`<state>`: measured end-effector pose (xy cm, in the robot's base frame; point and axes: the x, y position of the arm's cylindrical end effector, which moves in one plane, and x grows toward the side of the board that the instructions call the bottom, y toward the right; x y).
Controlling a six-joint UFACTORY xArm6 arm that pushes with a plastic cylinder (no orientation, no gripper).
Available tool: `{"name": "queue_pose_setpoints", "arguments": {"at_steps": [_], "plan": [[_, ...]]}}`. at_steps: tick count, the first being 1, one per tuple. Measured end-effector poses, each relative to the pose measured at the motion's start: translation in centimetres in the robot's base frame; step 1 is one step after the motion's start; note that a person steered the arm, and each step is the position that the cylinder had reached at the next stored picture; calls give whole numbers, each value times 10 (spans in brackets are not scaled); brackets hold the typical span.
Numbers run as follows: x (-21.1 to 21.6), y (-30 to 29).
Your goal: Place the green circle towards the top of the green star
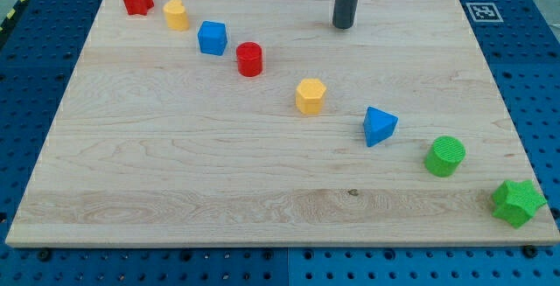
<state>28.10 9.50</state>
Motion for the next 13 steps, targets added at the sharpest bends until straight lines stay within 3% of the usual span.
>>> {"name": "queue_pose_setpoints", "arguments": {"at_steps": [2,6,9,13], "plan": [[1,-33],[-33,-206],[-24,-169],[2,-226]]}}
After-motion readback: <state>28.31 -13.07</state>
